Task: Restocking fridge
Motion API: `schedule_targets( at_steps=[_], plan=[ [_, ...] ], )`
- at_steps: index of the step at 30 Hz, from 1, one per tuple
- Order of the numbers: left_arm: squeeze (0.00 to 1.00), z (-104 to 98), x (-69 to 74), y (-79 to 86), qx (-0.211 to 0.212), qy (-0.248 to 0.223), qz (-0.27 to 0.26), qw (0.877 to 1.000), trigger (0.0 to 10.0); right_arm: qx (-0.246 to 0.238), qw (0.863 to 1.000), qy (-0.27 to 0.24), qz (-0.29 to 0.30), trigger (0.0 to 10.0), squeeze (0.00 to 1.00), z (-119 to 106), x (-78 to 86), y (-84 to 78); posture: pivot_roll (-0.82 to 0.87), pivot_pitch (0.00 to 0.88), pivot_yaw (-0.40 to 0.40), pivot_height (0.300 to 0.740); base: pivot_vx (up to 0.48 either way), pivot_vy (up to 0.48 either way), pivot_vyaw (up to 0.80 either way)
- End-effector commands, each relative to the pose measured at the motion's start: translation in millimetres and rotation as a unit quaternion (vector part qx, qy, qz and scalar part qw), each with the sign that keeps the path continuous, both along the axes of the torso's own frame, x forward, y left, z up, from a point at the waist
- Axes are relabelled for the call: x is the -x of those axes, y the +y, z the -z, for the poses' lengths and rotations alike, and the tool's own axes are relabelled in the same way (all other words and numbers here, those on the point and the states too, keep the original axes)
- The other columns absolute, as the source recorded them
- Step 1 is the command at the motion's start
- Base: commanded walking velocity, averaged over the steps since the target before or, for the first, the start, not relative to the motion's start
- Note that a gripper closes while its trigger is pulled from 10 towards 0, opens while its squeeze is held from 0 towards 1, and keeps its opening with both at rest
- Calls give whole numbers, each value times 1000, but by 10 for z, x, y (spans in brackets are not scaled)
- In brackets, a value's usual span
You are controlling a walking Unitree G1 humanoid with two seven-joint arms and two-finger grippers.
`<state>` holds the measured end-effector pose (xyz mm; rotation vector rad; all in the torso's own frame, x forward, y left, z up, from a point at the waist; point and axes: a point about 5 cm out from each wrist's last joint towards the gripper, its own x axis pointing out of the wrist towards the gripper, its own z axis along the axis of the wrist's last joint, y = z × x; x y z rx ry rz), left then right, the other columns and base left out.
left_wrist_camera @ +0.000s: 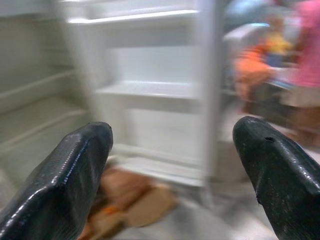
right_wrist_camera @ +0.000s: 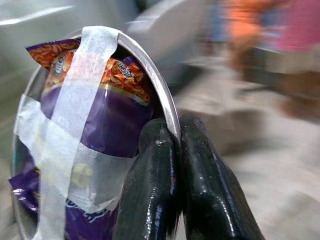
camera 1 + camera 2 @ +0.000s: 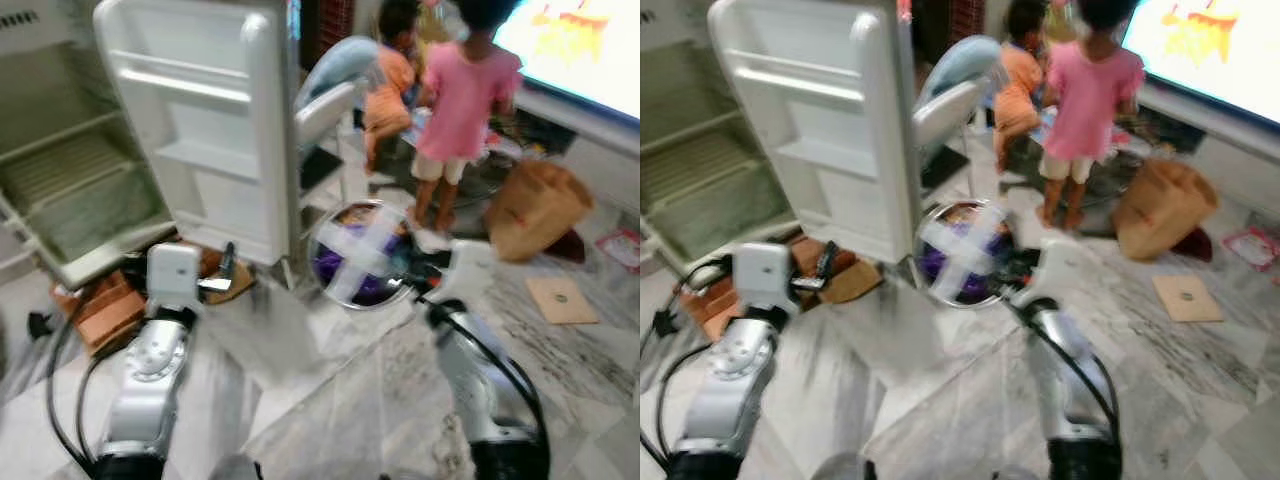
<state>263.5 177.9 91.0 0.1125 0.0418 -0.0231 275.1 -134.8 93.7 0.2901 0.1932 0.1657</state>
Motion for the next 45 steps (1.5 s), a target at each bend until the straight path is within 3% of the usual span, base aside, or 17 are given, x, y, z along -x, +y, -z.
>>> schedule_targets(
  at_steps=[1, 7, 13, 31, 40, 45],
  plan=[
    [0, -28, -10, -63, 2, -9, 6, 1000, 10000, 6, 1000, -22, 12, 10000, 0, -96, -47, -95, 52, 0, -32, 740, 0, 476, 800],
    [0, -82, -13, -59, 4, -29, 10, 1000, 10000, 13, 1000, -26, 7, 10000, 0, -101, -82, -102, 57, 5, -31, 740, 0, 458, 800],
    [0, -66, -22, -44, -5, -15, 15, 1000, 10000, 20, 999, -30, 8, 10000, 0, -124, -130, -94, 59, 9, -30, 740, 146, 400, 478],
    [0, -47, -14, -46, -13, -5, 29, 999, 10000, 43, 998, -51, 0, 10000, 0, -160, -153, -64, 61, 11, -31, 740, 473, 0, 0],
    [0, -28, -34, -25, -6, 3, 6, 1000, 10000, 53, 997, -57, -21, 10000, 0, -155, -147, 28, 63, 14, -29, 740, 471, 0, 0],
    [0, 24, -16, 43, 17, 23, -32, 999, 10000, 53, 997, -56, -24, 10000, 0, -143, -142, 30, 62, 22, -30, 740, 429, 0, 0]
  ],
)
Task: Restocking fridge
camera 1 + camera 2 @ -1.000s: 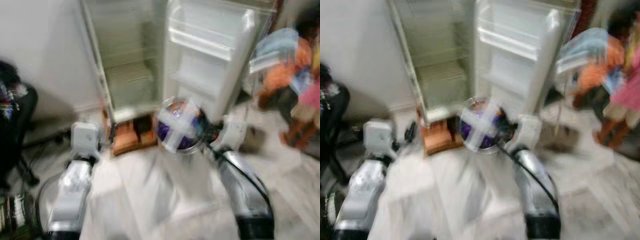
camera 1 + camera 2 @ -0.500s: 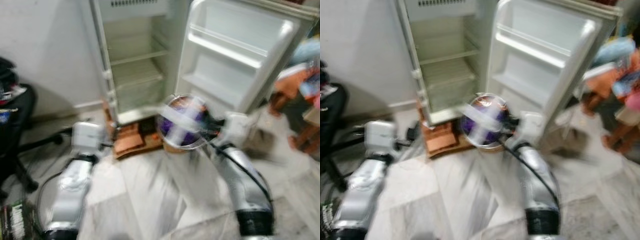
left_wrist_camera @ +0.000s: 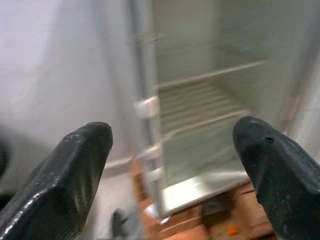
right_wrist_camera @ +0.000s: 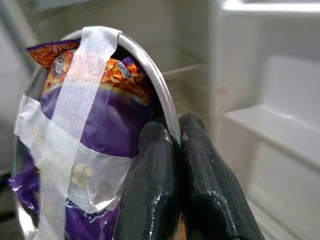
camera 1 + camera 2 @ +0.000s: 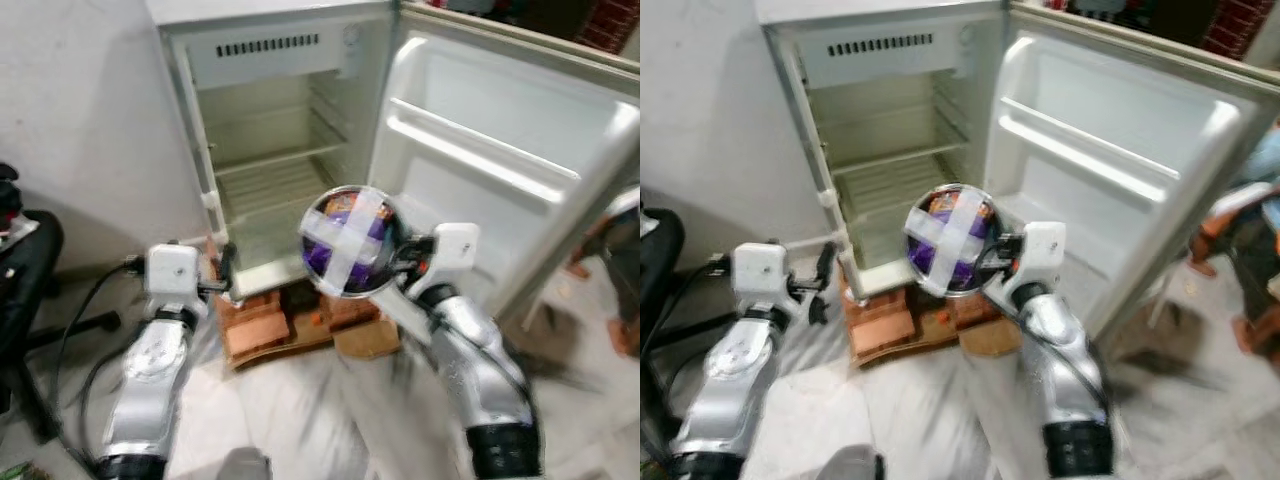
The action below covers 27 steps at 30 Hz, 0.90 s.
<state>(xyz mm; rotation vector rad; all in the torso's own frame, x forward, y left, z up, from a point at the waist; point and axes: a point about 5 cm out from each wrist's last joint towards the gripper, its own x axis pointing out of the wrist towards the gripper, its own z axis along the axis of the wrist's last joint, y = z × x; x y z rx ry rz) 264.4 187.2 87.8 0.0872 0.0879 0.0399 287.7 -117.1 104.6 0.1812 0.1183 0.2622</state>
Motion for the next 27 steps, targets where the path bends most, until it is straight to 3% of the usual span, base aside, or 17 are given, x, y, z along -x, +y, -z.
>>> schedule_targets(
  at_steps=[1, 9, 20, 24, 27],
  plan=[
    [0, -2, -5, -42, 7, 3, 0, 1000, 10000, 6, 1000, -9, 22, 10000, 0, -31, -17, -148, 62, 25, -30, 740, 379, 292, 0],
    [0, -2, -9, -43, 3, 3, 1, 1000, 10000, 4, 1000, -16, 14, 10000, 0, -60, -42, -115, 63, 27, -31, 740, 380, 293, 0],
    [0, 6, -17, -52, 18, 8, -8, 1000, 10000, 6, 1000, -17, 6, 10000, 0, -57, -39, -95, 61, 26, -29, 740, 372, 300, 800],
    [0, 14, -17, -44, 14, 10, -12, 1000, 10000, 6, 1000, -16, 9, 10000, 0, -53, -44, -98, 62, 25, -29, 740, 0, 0, 800],
    [0, 8, -7, -34, 14, 8, -5, 1000, 10000, 1, 1000, -11, 22, 10000, 0, -44, -57, -128, 65, 27, -28, 740, 0, 0, 0]
  ],
)
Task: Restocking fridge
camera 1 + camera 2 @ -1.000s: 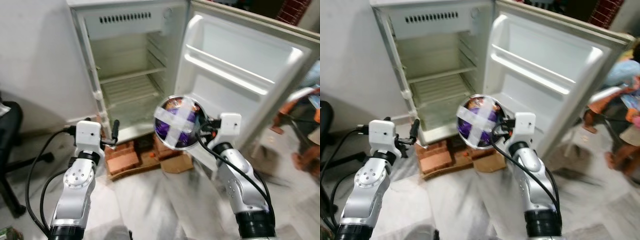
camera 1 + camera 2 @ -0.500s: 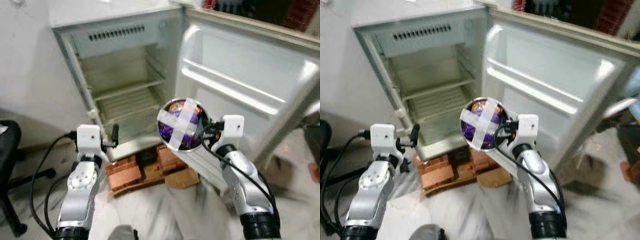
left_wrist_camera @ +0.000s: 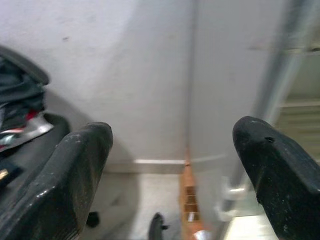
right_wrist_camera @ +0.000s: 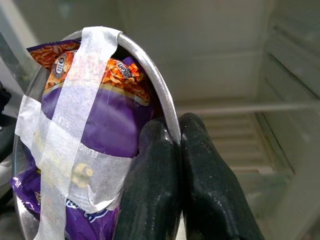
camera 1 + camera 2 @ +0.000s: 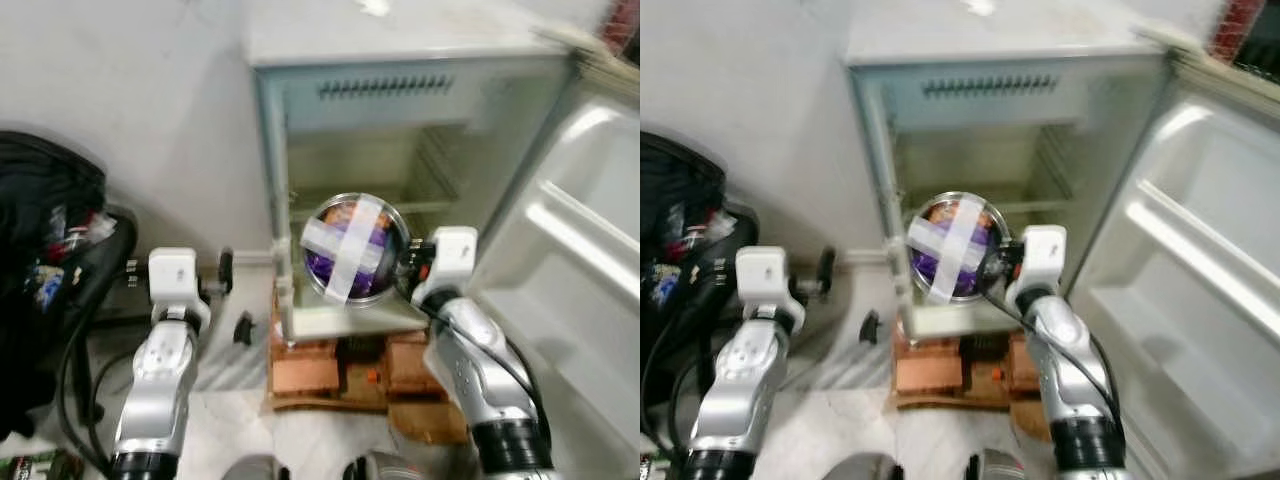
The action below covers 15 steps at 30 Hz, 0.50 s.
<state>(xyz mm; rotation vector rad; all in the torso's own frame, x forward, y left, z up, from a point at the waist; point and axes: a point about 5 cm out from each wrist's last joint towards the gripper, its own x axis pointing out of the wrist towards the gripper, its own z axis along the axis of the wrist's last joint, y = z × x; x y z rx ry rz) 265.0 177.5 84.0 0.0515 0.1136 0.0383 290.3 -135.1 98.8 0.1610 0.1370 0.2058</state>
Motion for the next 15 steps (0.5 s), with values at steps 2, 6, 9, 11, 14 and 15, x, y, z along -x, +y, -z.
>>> schedule_targets(
  at_steps=[2, 6, 9, 11, 14, 15],
  plan=[
    [0, -36, 2, 58, -2, -5, 5, 1000, 10000, -9, 1000, -22, -1, 10000, 0, -98, -33, 39, 65, 27, -28, 740, 0, 0, 0],
    [0, -44, 10, 34, 3, -6, 18, 1000, 10000, -8, 1000, -22, 5, 10000, 0, -94, -33, 23, 64, 28, -28, 740, 0, 0, 0],
    [0, -53, 16, 11, 4, -10, 21, 1000, 10000, -6, 1000, -23, 11, 10000, 0, -99, -38, 13, 62, 28, -27, 740, 305, 0, 0],
    [0, -56, 18, -3, 5, -12, 23, 1000, 10000, -2, 1000, -25, 16, 10000, 0, -103, -41, 1, 62, 30, -27, 740, 424, 0, 0],
    [0, -58, 20, -5, 4, -12, 23, 1000, 10000, 1, 999, -26, 24, 10000, 0, -107, -47, -20, 62, 30, -27, 740, 420, -162, 0],
    [0, -59, 23, -4, 6, -12, 23, 1000, 10000, 3, 999, -25, 29, 10000, 0, -102, -52, -36, 61, 31, -27, 740, 405, -251, 0]
  ],
)
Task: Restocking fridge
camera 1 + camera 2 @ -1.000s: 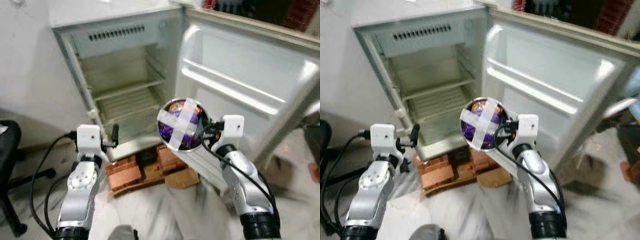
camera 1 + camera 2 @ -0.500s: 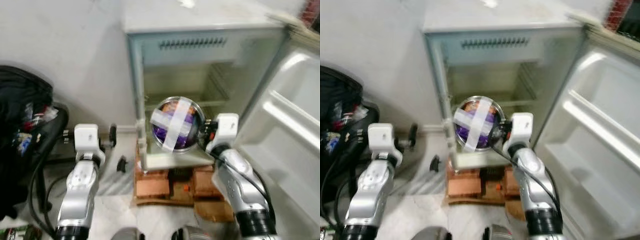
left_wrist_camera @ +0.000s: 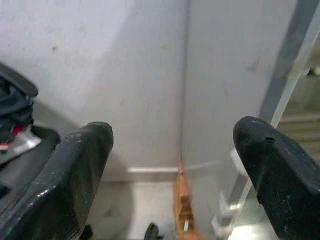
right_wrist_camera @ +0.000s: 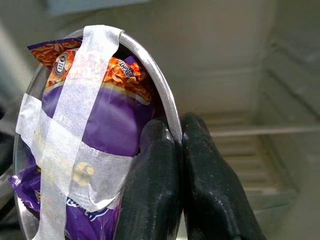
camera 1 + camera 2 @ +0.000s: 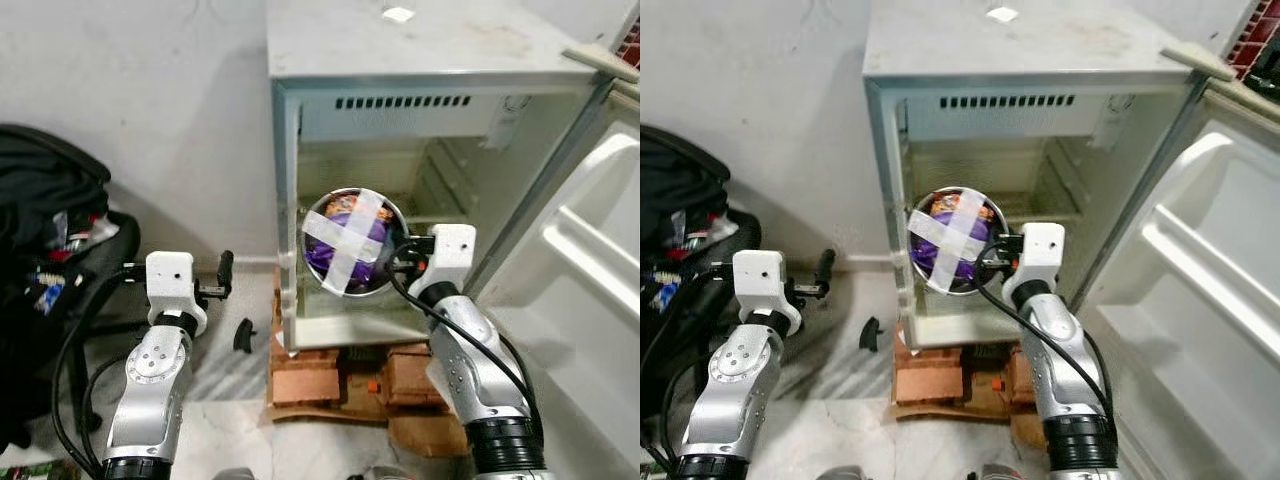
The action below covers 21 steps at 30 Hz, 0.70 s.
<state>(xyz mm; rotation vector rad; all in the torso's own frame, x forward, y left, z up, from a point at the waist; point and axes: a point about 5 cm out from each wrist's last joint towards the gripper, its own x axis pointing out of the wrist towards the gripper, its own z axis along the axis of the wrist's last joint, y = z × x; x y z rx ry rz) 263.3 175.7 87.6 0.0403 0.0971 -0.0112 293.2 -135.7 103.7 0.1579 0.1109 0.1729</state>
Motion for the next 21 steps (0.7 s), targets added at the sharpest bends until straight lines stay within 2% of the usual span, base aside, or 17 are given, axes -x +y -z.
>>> schedule_targets(
  at_steps=[1, 10, 21],
  plan=[
    [0, -22, 6, 14, 0, -4, -2, 1000, 10000, 2, 1000, -13, 11, 10000, 0, -52, -24, -30, 61, 31, -27, 740, 405, -251, 0],
    [0, -20, 34, 5, 2, -4, -6, 1000, 10000, 5, 1000, -13, 16, 10000, 0, -56, -35, -28, 62, 33, -29, 740, 312, -53, 0],
    [0, -1, 120, 49, 3, 8, -18, 1000, 10000, 3, 1000, -10, 28, 10000, 0, -55, -65, -61, 70, 44, -31, 740, 0, 0, 0]
  ],
)
